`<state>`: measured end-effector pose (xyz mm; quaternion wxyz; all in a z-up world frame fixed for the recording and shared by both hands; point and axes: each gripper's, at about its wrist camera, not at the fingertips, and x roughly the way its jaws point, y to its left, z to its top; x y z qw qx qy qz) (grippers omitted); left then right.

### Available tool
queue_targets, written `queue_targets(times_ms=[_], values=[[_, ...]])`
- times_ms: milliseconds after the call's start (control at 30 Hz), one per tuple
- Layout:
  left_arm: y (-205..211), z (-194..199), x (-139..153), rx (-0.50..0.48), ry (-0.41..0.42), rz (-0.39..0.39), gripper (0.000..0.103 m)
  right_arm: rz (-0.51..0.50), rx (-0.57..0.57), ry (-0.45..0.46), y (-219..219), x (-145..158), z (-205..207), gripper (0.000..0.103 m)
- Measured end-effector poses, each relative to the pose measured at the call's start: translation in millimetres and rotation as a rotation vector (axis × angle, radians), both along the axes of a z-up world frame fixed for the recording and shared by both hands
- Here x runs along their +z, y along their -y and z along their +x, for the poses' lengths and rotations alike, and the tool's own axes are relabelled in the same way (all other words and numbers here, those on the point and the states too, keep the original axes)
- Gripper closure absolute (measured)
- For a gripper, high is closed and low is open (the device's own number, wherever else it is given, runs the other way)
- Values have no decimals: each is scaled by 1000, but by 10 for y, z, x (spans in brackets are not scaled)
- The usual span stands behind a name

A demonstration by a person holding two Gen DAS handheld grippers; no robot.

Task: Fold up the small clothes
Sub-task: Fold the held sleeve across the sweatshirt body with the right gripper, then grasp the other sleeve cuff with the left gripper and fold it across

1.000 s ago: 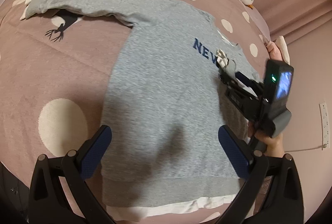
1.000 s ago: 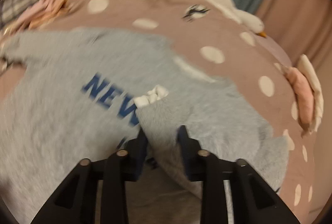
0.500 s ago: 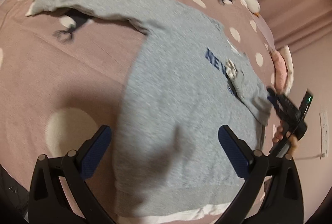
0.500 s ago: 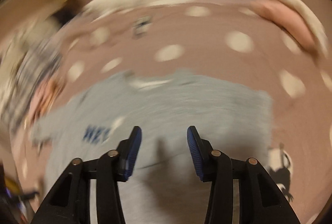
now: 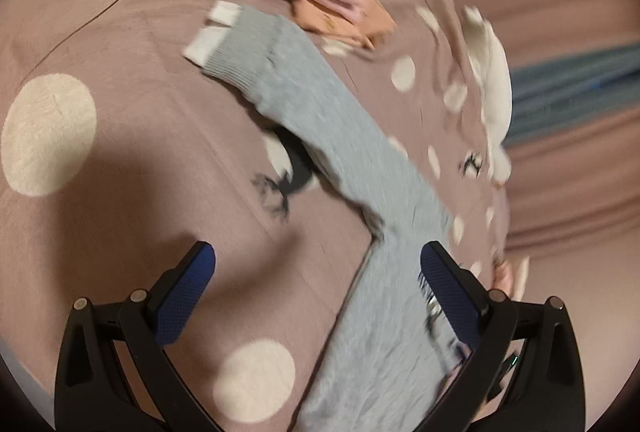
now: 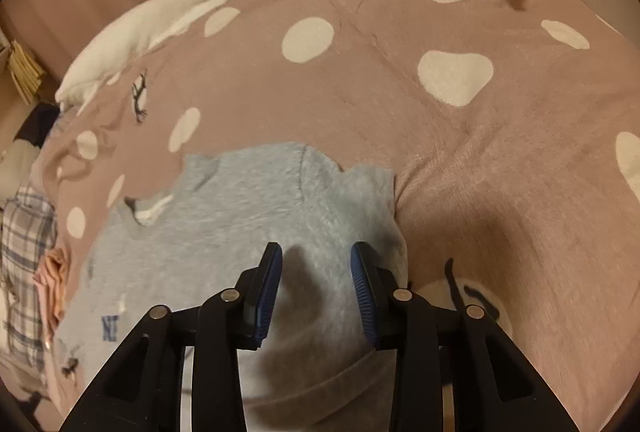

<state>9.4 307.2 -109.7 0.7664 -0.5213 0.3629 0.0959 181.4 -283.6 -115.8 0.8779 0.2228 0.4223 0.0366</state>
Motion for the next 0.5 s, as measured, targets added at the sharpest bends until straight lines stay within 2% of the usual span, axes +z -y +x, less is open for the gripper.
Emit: queue_targets(times_ms=[100,200,300,367,400,500], values=[[-93,104,-57,4,26,-48,0,22,37,55,19,119,-125,59],[-151,315,-100,-26,38,-59,0,34,83,104,24,233,-317,59],[-204,499,-182,-1,40,-73,0,43,104,151,-5,286,-565,58],[-232,555,-216,20,53,-71,0,87,87,179,-12,281,-797,51],[-250,581,-241,28,58,-74,0,105,82,185,-25,274,-887,44],[-306,651,-287,43,66,-77,0,96,100,182,-92,295,-1041,44]])
